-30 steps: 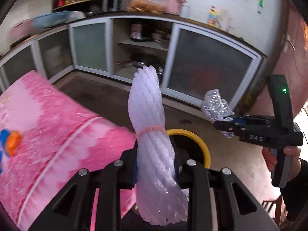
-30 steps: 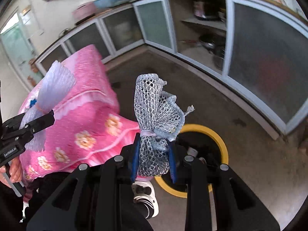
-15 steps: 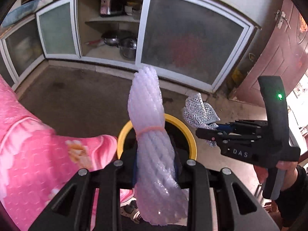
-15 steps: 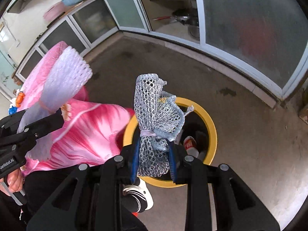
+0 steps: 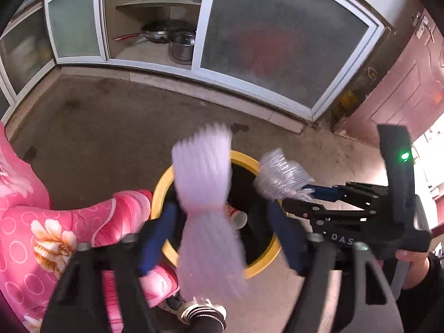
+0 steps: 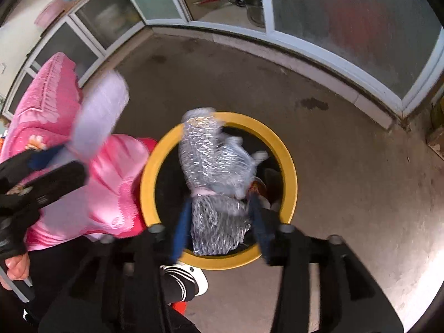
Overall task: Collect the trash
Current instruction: 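Open both grippers to drop the nets into the bin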
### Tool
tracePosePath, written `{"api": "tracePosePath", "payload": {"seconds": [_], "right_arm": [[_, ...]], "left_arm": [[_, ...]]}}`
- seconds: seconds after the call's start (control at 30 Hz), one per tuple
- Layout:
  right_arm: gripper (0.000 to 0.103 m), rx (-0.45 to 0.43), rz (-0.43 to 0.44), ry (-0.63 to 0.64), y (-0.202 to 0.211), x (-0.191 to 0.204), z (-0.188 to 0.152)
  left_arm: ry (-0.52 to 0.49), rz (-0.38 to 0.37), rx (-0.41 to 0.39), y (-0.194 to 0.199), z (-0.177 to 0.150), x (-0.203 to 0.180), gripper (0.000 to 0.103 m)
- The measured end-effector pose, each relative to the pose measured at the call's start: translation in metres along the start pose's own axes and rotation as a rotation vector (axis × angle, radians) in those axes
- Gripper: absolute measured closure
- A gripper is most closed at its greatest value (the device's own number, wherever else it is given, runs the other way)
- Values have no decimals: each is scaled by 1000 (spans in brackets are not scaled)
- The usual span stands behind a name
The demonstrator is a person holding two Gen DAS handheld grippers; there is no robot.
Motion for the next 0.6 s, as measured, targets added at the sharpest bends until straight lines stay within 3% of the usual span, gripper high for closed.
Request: {"api": "tracePosePath", "payload": {"seconds": [0.17, 0.37, 0.53, 0.6], "right_arm": [[56, -9, -41, -26, 7, -18, -7], [55, -89, -51, -71, 56, -34, -13], [49, -218, 37, 29, 113, -1, -9], [48, -271, 97, 110, 138, 31, -8]], "left_arm": [[13, -24, -22, 12, -2, 0, 23], [16, -74, -153, 74, 3, -12, 23], [45, -64, -284, 154, -14, -3, 15], [61, -31, -334, 187, -28, 11, 14]]}}
Point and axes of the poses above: each gripper's, at about its wrist camera, not at the fingertips, and y roughly against the way its jaws point, x to its left, z to its top, the point moved 6 cm from there along -y, roughly the way its jaws point, and after that the axes turned 9 degrees about -y, right-handed, at the moved point
